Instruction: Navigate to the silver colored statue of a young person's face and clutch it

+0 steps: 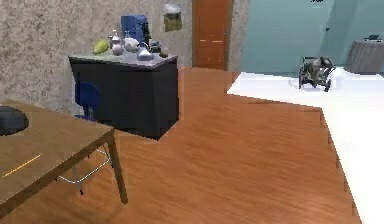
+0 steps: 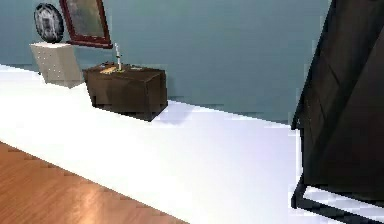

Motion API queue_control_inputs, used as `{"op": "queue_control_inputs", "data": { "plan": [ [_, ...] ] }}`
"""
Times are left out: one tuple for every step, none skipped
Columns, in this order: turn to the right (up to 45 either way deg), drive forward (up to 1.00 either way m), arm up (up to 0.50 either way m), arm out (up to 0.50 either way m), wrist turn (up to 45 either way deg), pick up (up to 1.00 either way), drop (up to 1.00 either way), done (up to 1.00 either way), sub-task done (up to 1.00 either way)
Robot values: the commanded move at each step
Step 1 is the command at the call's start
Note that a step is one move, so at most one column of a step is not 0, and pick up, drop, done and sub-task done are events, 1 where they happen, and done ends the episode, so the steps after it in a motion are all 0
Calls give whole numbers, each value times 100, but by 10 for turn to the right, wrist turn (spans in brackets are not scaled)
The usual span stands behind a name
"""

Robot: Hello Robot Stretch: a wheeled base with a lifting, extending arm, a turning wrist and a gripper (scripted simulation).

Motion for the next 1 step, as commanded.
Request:
{"op": "queue_control_inputs", "data": {
  "plan": [
    [0, 100, 0, 0, 0, 0, 0, 0, 0]
  ]
}}
